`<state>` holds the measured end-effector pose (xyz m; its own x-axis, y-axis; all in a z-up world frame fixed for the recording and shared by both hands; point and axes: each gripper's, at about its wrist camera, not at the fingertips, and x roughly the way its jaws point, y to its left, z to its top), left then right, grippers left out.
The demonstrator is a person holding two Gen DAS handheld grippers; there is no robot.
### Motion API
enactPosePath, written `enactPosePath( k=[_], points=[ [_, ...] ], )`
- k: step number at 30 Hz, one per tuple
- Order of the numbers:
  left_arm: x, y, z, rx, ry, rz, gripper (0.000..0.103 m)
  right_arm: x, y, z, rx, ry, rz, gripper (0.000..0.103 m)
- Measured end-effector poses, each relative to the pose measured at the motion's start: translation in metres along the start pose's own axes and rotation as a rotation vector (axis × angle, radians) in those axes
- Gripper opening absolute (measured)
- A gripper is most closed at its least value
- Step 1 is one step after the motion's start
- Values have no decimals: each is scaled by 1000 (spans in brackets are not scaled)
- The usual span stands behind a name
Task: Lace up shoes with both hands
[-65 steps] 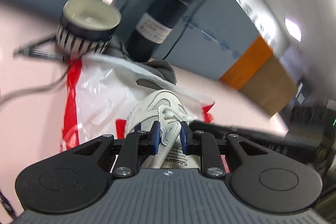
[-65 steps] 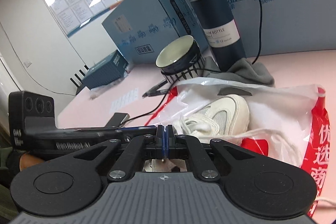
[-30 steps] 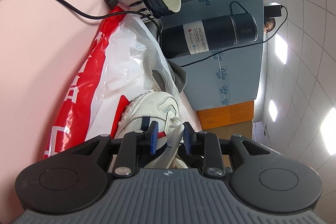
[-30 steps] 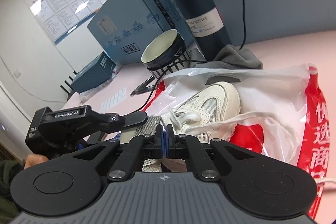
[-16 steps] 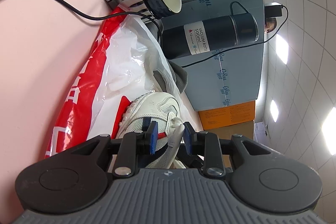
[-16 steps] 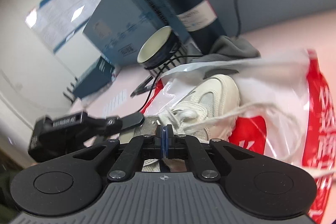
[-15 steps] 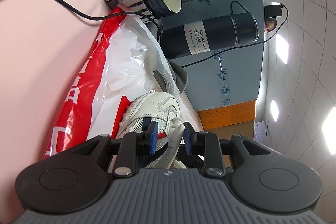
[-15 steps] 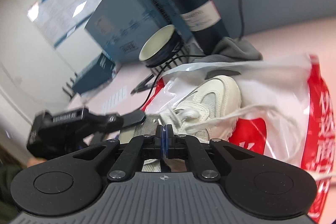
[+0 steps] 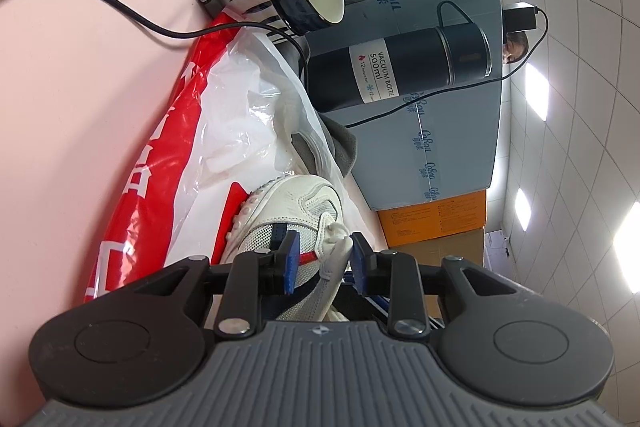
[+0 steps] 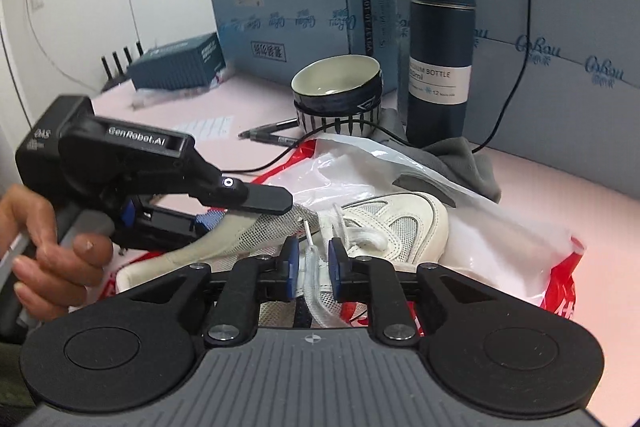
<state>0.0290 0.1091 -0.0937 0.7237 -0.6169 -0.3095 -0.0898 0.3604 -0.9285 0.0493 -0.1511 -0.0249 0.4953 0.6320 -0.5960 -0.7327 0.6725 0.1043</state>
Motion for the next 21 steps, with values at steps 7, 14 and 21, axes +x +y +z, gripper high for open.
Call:
enactPosePath(
  k=[7, 14, 21],
  points=[
    [0, 0, 0, -1, -2, -2, 26, 5, 14, -1, -102, 4, -10, 4],
    [-1, 1, -1, -4, -6, -4, 26, -7, 2, -1, 19, -32, 32, 4],
    [0, 1, -1, -4, -5, -2, 26, -2, -5, -3, 70, -19, 14, 4]
  ],
)
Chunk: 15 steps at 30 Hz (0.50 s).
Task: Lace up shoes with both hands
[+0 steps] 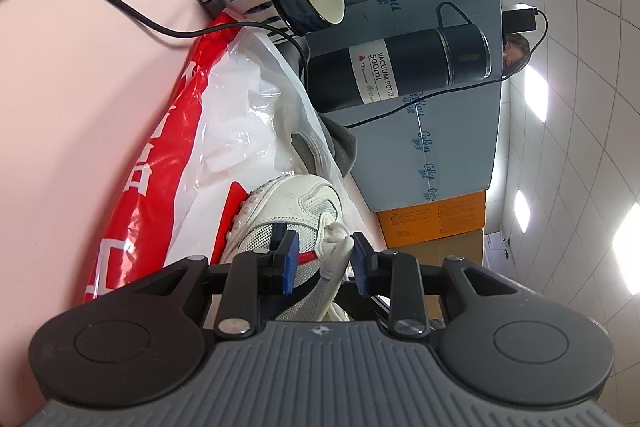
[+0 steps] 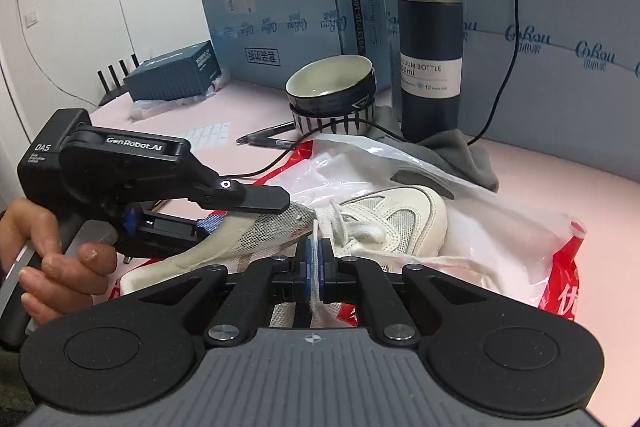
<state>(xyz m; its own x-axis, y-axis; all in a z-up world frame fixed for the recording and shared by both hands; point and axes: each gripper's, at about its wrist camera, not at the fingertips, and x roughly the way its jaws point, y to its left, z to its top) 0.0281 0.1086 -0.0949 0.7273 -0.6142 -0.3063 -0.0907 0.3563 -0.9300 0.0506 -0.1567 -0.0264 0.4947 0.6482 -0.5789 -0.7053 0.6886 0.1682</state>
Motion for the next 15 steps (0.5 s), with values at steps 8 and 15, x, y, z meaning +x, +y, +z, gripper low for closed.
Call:
enactPosePath(
  k=[8, 15],
  points=[
    [0, -1, 0, 0, 0, 1, 27, 7, 3, 2, -27, 2, 20, 4],
    [0, -1, 0, -2, -1, 1, 27, 9, 11, 3, -58, 25, 81, 4]
  ],
)
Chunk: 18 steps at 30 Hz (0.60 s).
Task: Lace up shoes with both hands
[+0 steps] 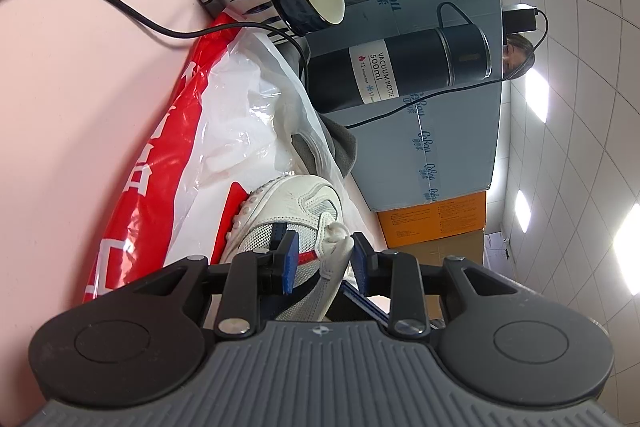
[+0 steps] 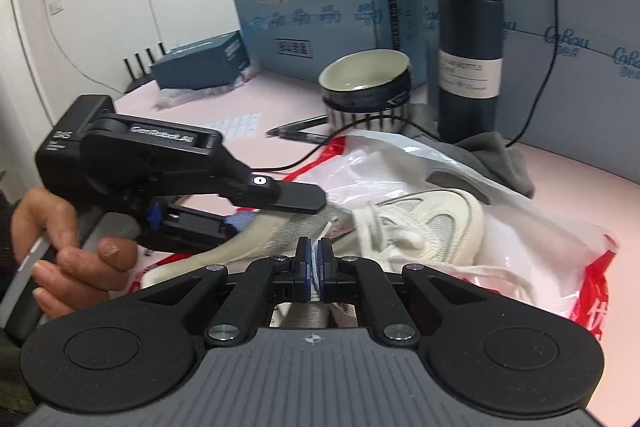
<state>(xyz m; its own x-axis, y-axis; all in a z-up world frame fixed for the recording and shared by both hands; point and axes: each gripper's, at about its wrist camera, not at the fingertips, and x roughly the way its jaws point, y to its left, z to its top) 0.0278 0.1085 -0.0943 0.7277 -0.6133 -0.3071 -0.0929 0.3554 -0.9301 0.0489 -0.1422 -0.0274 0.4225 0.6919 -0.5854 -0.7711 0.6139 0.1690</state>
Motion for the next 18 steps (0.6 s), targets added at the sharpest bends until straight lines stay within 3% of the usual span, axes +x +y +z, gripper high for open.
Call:
enactPosePath(
  k=[18],
  points=[
    [1, 0, 0, -3, 1, -2, 27, -2, -16, -3, 113, -18, -41, 4]
  ],
)
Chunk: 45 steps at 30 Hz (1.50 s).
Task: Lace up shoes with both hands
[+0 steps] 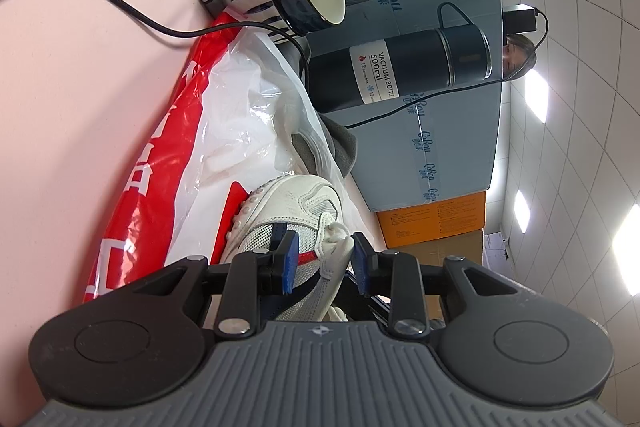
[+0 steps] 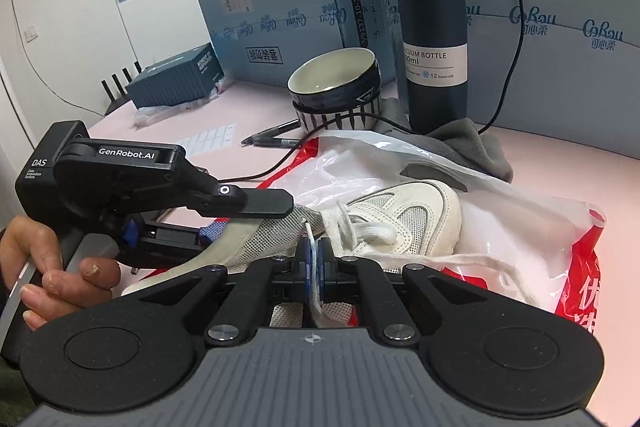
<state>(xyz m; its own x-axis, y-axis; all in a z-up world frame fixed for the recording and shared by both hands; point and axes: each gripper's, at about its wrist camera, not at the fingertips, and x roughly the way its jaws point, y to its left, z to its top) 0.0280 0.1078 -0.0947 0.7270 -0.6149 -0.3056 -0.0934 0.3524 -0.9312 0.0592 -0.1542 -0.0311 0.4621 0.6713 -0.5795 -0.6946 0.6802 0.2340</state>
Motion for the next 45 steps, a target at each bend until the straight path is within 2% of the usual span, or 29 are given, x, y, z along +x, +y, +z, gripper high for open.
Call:
enactPosePath(
  k=[12, 16, 23, 31, 33, 38, 41, 45],
  points=[
    [0, 1, 0, -3, 0, -3, 27, -3, 5, 2, -35, -22, 29, 4],
    [-1, 1, 0, -2, 1, -3, 27, -1, 7, 4, -51, -7, 0, 4],
    [-1, 2, 0, -3, 1, -5, 27, 0, 5, 4, -46, -10, -3, 4],
    [-1, 2, 0, -3, 1, -6, 27, 7, 13, 9, -131, -21, -27, 4],
    [-1, 2, 0, -3, 1, -6, 28, 7, 14, 10, -149, -22, -38, 14],
    [-1, 2, 0, -2, 2, -6, 28, -2, 16, 10, -158, -19, -23, 29],
    [-1, 2, 0, -1, 2, -5, 28, -6, 16, 11, -145, -22, -21, 28],
    [-1, 1, 1, -2, 3, -6, 28, -8, 11, 12, -102, -5, -21, 18]
  ],
)
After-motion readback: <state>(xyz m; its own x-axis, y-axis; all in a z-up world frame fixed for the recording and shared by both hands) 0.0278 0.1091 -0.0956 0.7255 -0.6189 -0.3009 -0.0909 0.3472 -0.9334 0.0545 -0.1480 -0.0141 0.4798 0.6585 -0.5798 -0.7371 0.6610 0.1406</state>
